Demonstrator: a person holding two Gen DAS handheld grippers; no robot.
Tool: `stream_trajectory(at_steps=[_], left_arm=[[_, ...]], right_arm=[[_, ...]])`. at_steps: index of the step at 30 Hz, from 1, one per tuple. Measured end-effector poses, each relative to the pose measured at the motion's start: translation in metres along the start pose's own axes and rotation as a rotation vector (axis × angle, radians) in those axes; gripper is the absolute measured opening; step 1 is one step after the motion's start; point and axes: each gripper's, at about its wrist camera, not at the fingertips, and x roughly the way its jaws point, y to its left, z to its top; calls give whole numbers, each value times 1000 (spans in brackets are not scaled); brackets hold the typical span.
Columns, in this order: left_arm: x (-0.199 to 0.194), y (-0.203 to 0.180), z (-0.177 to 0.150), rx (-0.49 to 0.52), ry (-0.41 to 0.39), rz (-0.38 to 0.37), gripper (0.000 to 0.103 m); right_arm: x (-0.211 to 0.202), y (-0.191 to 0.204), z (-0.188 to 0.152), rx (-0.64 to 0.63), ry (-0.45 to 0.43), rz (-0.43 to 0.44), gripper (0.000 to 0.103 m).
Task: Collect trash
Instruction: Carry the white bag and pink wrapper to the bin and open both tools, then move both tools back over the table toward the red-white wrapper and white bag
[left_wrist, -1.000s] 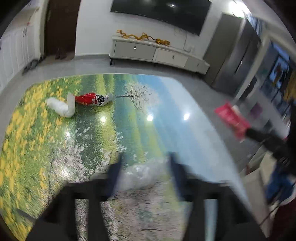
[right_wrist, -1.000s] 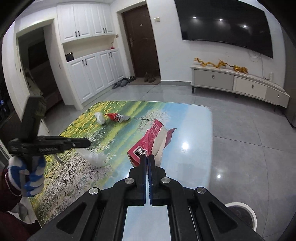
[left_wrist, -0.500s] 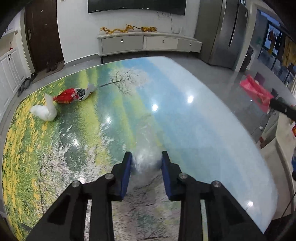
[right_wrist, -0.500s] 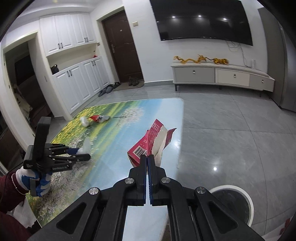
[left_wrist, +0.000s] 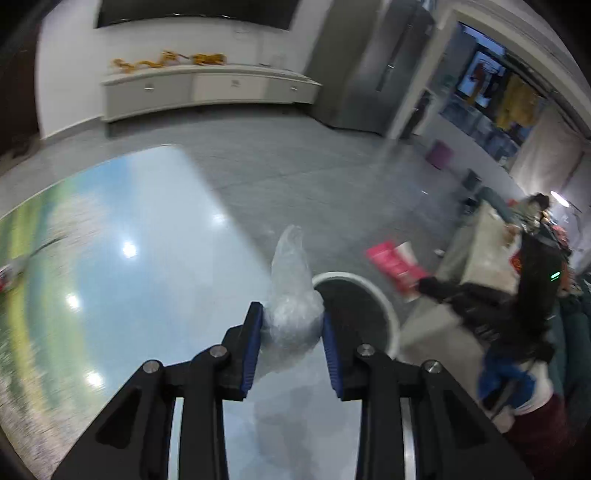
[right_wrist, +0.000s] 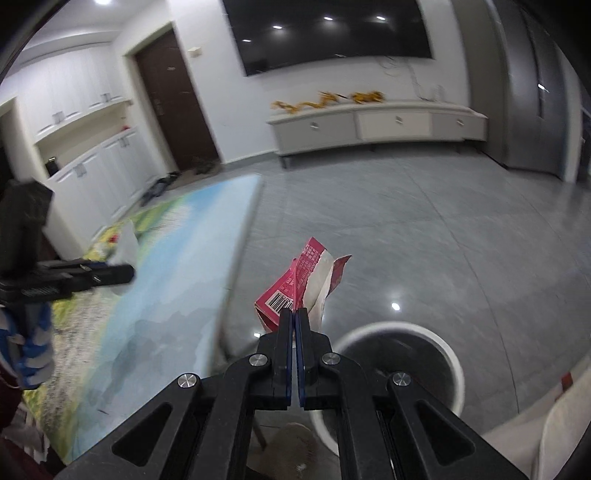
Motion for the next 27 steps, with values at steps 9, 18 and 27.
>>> stream_trajectory(at_steps=[9,18,27], left_arm=[[72,-59,41,-53,86,-156,55],[88,-75,46,-41,93,-152,66],[58,-71,30,10,-39,28,66]], right_arm=[[13,-61,-18,123,60,-94,3],[9,-87,-29,198,62,-136,38],[-8,-78,-26,214,20,-149,54]])
